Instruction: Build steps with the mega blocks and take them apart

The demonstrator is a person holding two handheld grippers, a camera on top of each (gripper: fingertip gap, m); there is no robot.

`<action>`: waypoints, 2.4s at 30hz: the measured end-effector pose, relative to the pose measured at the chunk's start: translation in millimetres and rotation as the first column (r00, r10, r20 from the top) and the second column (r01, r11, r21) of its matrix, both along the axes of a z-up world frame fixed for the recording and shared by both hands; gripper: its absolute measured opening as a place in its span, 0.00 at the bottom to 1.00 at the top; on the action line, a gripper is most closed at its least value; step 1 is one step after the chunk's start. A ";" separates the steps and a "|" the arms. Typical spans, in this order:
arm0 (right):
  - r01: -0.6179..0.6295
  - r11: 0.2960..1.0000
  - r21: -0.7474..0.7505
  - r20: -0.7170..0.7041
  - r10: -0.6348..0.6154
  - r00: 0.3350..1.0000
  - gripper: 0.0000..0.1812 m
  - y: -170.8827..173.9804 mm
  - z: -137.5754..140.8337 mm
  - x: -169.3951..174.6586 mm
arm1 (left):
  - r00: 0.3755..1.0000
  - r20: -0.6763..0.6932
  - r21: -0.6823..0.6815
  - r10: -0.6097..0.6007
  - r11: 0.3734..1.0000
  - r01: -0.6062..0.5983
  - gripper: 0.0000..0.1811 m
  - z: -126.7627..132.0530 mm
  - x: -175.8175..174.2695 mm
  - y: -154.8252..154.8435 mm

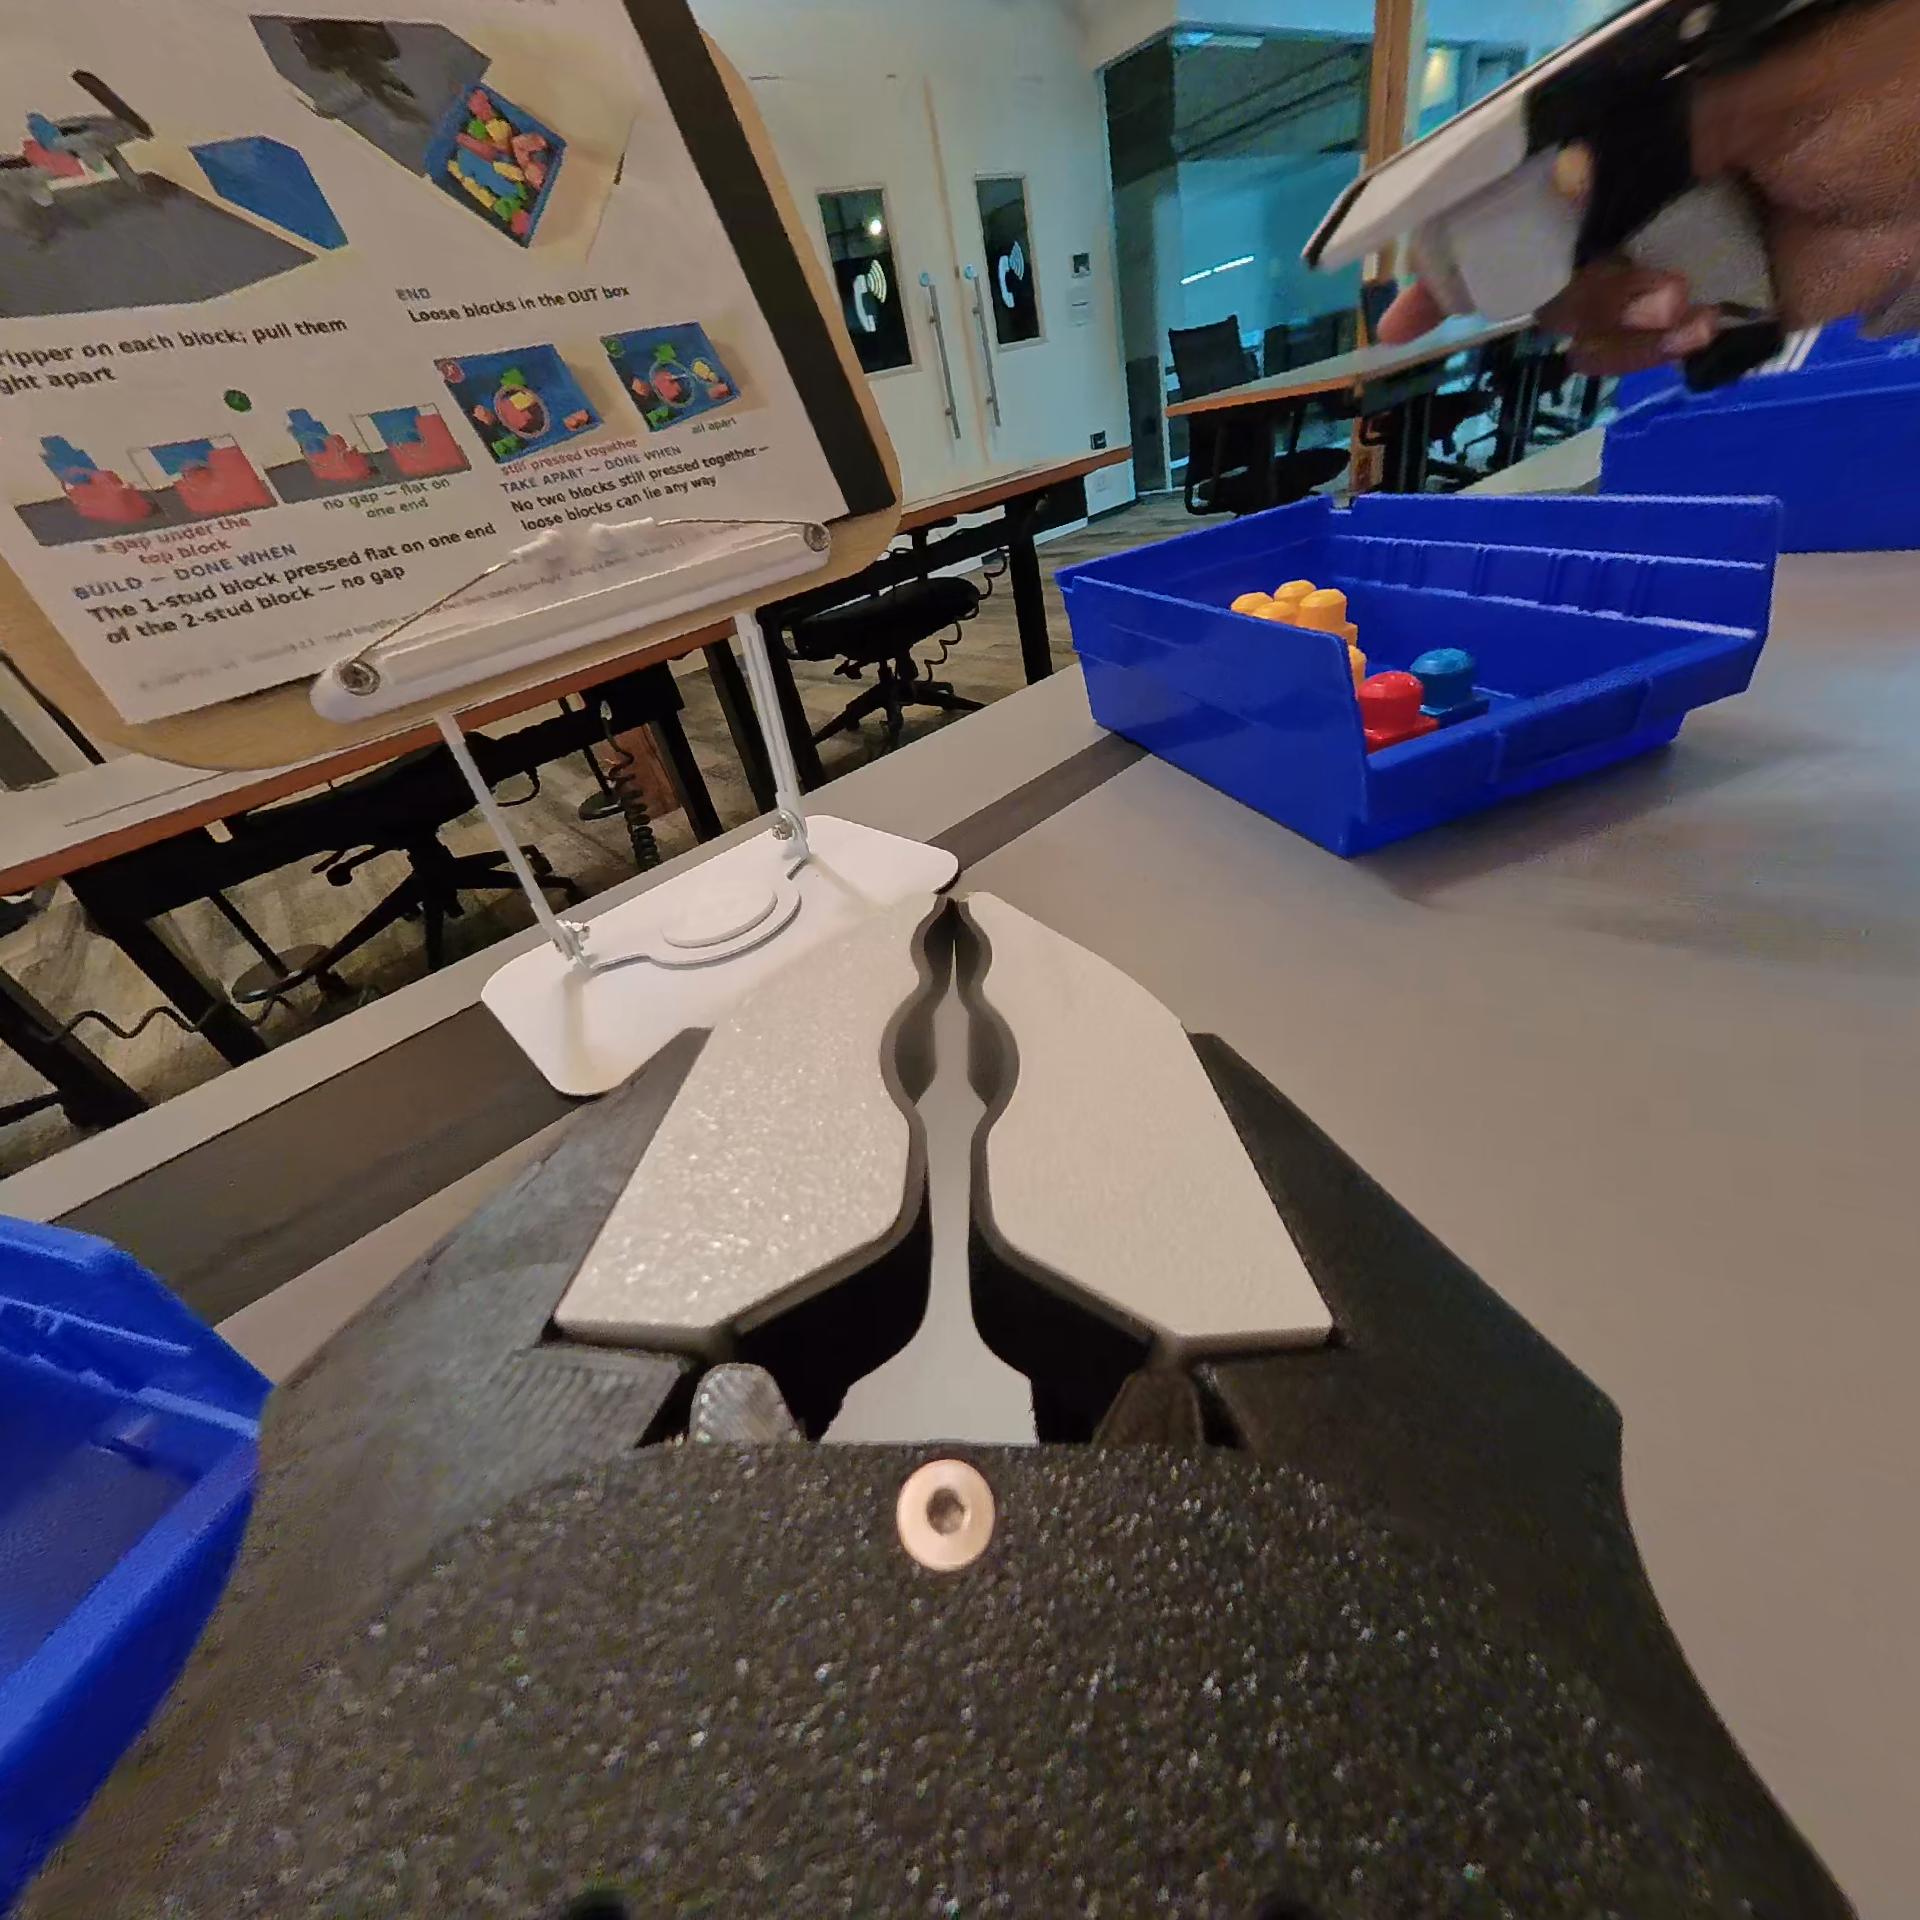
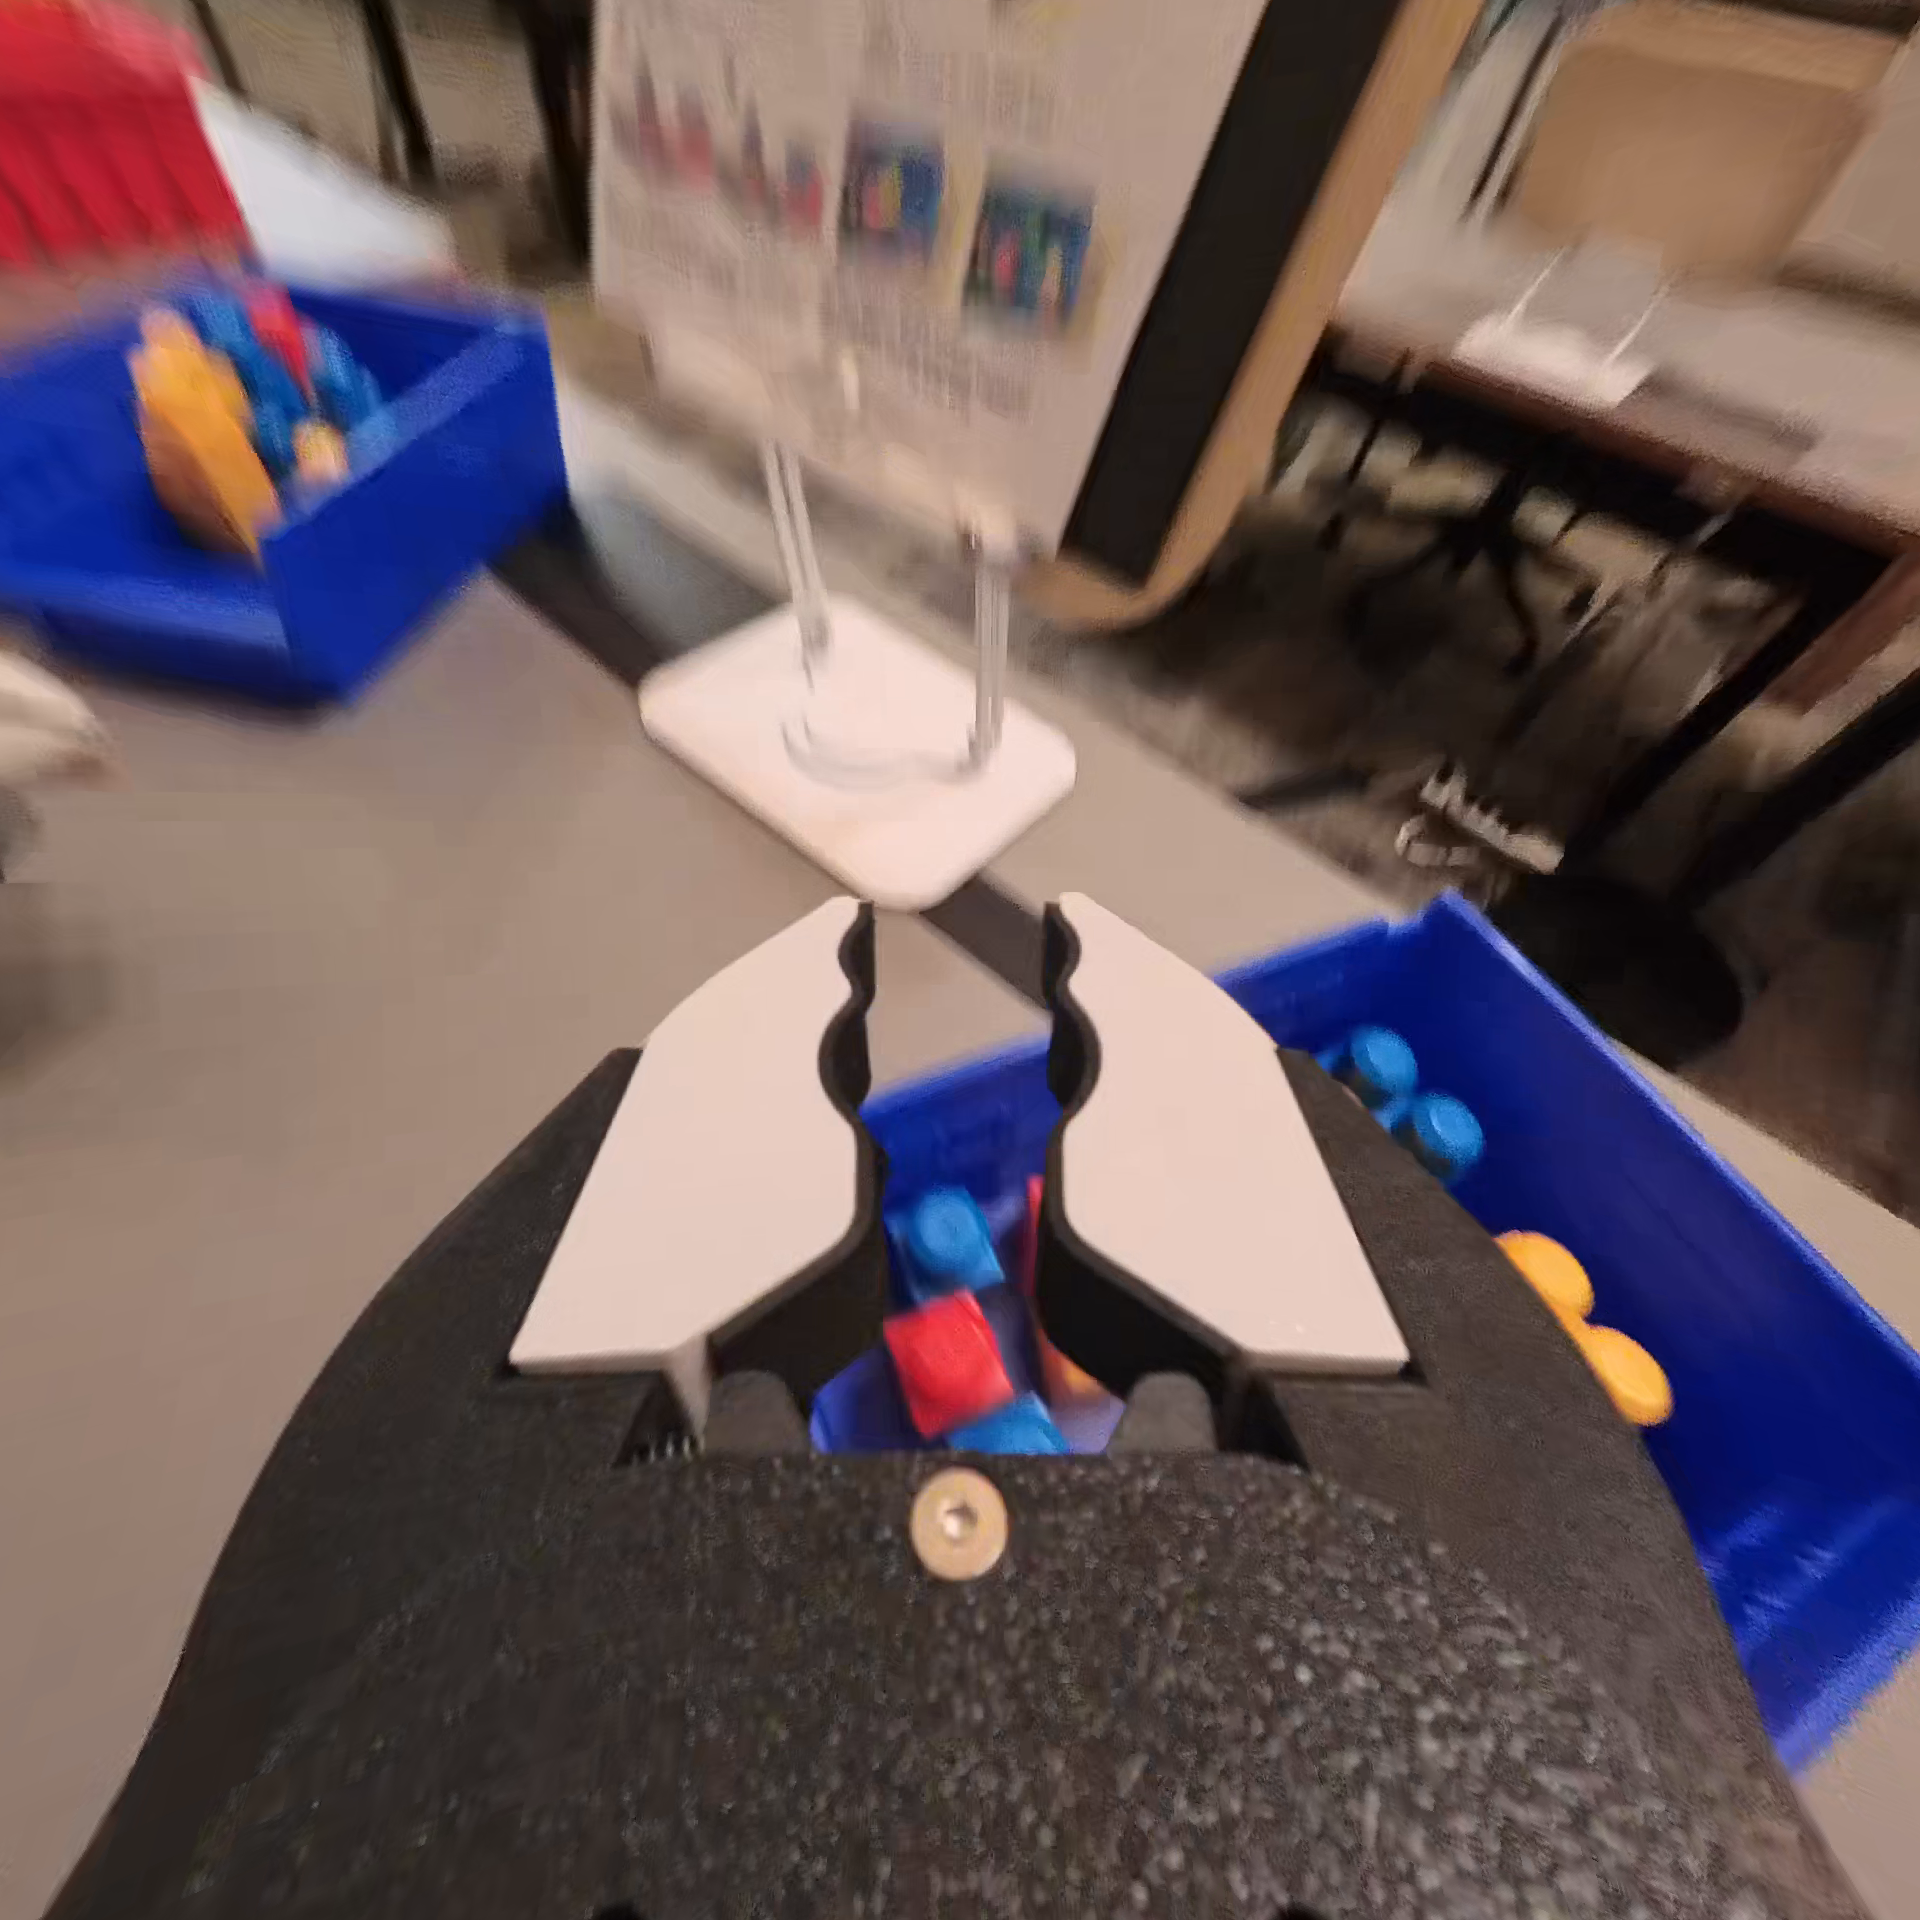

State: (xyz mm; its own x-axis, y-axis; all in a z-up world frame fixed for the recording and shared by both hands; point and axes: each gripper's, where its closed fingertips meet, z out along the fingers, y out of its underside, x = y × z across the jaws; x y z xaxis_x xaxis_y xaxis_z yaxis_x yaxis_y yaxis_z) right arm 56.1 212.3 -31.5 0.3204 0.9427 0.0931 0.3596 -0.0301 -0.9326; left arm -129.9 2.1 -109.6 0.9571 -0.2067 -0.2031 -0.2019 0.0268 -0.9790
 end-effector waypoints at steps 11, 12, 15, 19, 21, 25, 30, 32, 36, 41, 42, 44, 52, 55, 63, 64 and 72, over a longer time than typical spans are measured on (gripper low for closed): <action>0.172 0.982 0.075 -0.405 -0.128 0.905 0.00 -92.2 -43.8 -23.2 | 0.992 0.102 0.022 0.069 0.997 -0.071 0.00 16.8 -28.7 -7.3; 0.148 0.987 0.061 -0.381 -0.114 0.917 0.00 -95.8 -54.6 -28.6 | 0.990 0.107 0.027 0.088 0.995 -0.092 0.00 19.4 -34.9 -8.6; 0.090 0.990 0.105 -0.321 -0.052 0.946 0.00 -107.3 -69.5 -37.0 | 0.974 0.137 0.034 0.178 0.982 -0.184 0.00 25.7 -62.3 -14.0; 0.039 0.994 0.104 -0.308 -0.005 0.951 0.00 -120.2 -74.4 -39.2 | 0.922 0.171 0.050 0.347 0.932 -0.359 0.03 45.2 -120.4 -33.2; 0.030 0.992 0.120 -0.306 0.008 0.952 0.00 -122.9 -72.1 -39.2 | 0.889 0.168 0.010 0.426 0.901 -0.434 0.07 53.7 -155.3 -44.9; 0.007 0.993 0.117 -0.307 0.030 0.951 0.00 -126.3 -70.7 -40.3 | 0.786 0.139 -0.134 0.603 0.798 -0.588 0.17 61.4 -234.2 -66.1; -0.007 0.993 0.121 -0.295 0.043 0.955 0.00 -126.5 -71.5 -40.7 | 0.661 0.034 -0.403 0.750 0.615 -0.678 0.35 31.3 -309.4 -62.6; -0.008 0.991 0.133 -0.283 0.045 0.958 0.00 -126.4 -72.7 -40.3 | 0.619 -0.030 -0.499 0.785 0.525 -0.689 0.36 13.4 -330.5 -59.6; -0.005 0.985 0.170 -0.260 0.050 0.964 0.00 -126.7 -73.1 -38.8 | 0.576 -0.171 -0.661 0.799 0.340 -0.669 0.37 -23.3 -354.1 -56.2; -0.010 0.989 0.150 -0.294 0.055 0.954 0.00 -127.6 -65.9 -36.4 | 0.595 -0.318 -0.773 0.738 0.162 -0.613 0.34 -60.9 -358.8 -58.6; -0.015 0.991 0.134 -0.310 0.057 0.949 0.00 -128.1 -63.2 -35.5 | 0.599 -0.307 -0.786 0.740 0.158 -0.598 0.33 -64.7 -357.0 -55.7; -0.013 0.993 0.115 -0.333 0.051 0.942 0.00 -126.6 -59.2 -33.0 | 0.599 -0.311 -0.798 0.737 0.140 -0.587 0.32 -72.4 -355.5 -52.1; -0.003 0.997 0.073 -0.346 0.028 0.938 0.00 -117.5 -60.1 -28.0 | 0.612 -0.370 -0.781 0.699 0.123 -0.613 0.26 -83.2 -354.3 -46.2; -0.006 0.997 0.075 -0.339 0.031 0.940 0.00 -118.1 -62.2 -28.9 | 0.633 -0.372 -0.746 0.679 0.187 -0.640 0.26 -67.6 -348.6 -42.9; -0.078 0.993 0.089 -0.324 0.103 0.941 0.00 -132.6 -69.1 -38.8 | 0.810 -0.265 -0.499 0.523 0.645 -0.579 0.25 46.2 -249.1 -30.5; -0.106 0.990 0.098 -0.330 0.133 0.935 0.00 -137.8 -68.6 -40.5 | 0.855 -0.196 -0.464 0.480 0.723 -0.512 0.25 61.0 -222.4 -29.0; -0.151 0.956 0.252 -0.344 0.235 0.909 0.03 -165.7 -61.4 -48.2 | 0.936 0.346 -0.219 -0.064 0.965 0.146 0.25 92.9 -19.3 -32.4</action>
